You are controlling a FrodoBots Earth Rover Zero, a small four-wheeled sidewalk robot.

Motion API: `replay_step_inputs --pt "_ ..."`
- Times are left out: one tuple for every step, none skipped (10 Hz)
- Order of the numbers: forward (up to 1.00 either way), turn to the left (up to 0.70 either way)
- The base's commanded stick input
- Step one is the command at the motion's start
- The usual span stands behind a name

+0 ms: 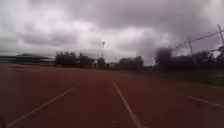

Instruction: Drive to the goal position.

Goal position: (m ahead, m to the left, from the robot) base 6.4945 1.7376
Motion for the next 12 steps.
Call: replay_step_inputs --pt "0.70 0.00" --pt "0.70 0.00" --pt "0.70 0.00" --pt "0.70 0.00" --pt "0.70 0.00" --pt "0.70 0.00" --pt "0.70 0.00" --pt "0.70 0.00" --pt "0.70 0.00" --pt "0.70 0.00" --pt "0.70 0.00" --pt "0.70 0.00"
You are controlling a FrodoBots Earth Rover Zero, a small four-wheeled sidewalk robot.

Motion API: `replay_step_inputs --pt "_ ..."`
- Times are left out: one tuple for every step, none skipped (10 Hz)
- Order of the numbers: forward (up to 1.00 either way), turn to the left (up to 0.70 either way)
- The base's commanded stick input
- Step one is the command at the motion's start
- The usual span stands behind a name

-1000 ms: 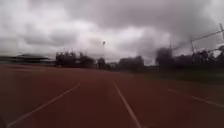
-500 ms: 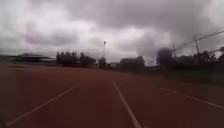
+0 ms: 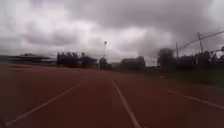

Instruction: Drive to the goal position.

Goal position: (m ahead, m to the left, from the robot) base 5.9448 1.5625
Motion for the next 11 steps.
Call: replay_step_inputs --pt "0.70 0.00" --pt "0.70 0.00" --pt "0.70 0.00" --pt "0.70 0.00" --pt "0.70 0.00" --pt "0.70 0.00" --pt "0.70 0.00" --pt "0.70 0.00" --pt "0.70 0.00" --pt "0.70 0.00" --pt "0.70 0.00"
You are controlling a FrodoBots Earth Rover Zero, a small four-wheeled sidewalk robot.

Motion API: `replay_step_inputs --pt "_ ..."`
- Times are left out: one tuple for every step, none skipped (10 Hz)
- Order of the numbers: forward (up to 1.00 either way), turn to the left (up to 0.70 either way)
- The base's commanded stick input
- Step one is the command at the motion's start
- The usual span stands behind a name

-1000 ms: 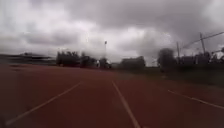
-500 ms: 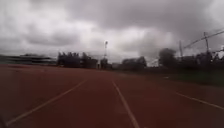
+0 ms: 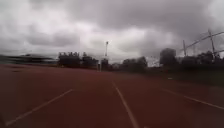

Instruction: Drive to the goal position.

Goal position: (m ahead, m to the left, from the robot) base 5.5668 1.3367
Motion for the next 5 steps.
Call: replay_step_inputs --pt "0.70 0.00" --pt "0.70 0.00" --pt "0.70 0.00" --pt "0.70 0.00" --pt "0.70 0.00"
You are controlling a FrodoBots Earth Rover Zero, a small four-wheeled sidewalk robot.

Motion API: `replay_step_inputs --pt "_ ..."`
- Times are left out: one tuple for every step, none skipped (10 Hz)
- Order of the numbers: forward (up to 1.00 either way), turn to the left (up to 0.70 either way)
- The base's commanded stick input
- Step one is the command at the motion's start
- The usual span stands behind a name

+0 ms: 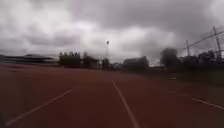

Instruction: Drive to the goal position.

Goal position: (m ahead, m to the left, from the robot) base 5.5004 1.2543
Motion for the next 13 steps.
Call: replay_step_inputs --pt "0.70 0.00" --pt "0.70 0.00" --pt "0.70 0.00" --pt "0.70 0.00" --pt "0.70 0.00" --pt "0.70 0.00" --pt "0.70 0.00" --pt "0.70 0.00" --pt "0.70 0.00" --pt "0.70 0.00" --pt "0.70 0.00" --pt "0.70 0.00" --pt "0.70 0.00"
